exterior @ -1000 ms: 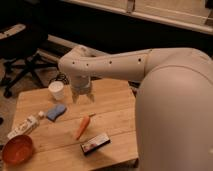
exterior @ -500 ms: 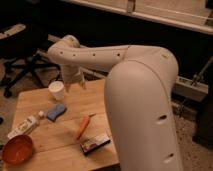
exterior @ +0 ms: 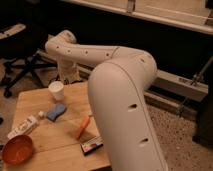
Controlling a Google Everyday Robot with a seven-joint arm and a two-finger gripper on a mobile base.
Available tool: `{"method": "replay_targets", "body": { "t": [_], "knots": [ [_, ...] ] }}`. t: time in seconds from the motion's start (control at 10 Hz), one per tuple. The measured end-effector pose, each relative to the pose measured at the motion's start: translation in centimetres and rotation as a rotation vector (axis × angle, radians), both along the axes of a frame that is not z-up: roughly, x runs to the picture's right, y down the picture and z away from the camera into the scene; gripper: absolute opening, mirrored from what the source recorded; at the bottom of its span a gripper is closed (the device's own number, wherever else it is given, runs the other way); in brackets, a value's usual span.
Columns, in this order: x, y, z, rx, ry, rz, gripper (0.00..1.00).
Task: Place the ceramic cup in the ceramic bowl
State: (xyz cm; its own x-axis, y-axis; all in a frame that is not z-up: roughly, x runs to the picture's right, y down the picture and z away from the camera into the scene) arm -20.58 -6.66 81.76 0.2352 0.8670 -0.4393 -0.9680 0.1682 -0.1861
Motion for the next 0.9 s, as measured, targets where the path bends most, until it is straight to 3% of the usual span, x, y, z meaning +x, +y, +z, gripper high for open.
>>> {"method": "replay_targets", "body": {
  "t": [0.6, 0.9],
  "knots": [
    [-4.7, 0.9, 5.5, -0.052, -0.056, -0.049, 0.65],
    [-5.6, 2.2, 8.8, -0.097, -0.05, -0.058, 0.65]
  ]
}}
